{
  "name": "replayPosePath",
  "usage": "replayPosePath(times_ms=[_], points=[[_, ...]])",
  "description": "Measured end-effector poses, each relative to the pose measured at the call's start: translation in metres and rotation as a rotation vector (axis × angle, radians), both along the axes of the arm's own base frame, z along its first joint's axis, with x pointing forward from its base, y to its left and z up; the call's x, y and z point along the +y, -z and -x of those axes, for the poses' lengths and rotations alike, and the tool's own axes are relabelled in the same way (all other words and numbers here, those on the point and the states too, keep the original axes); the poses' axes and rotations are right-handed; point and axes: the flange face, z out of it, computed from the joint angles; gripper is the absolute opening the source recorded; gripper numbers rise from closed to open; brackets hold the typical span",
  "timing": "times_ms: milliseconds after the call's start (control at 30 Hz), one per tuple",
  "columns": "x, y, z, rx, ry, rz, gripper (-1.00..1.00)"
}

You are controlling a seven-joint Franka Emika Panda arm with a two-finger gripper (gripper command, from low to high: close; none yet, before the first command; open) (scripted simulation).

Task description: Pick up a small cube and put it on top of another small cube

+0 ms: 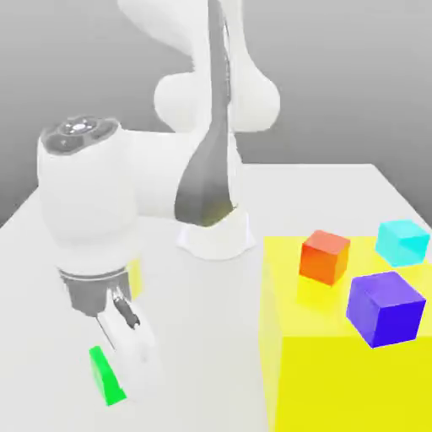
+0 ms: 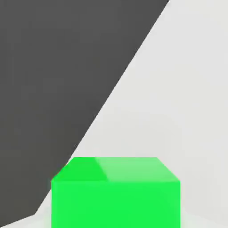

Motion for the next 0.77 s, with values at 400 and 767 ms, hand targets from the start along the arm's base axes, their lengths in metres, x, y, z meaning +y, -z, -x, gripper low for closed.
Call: replayPosePath(times_ms=[400,767], points=[[0.167,-0.139,0.059,0.017,0.276,-0.003,-1.0],[0.22,-0.108,0.097,0.028,0.365,0.026,1.0]])
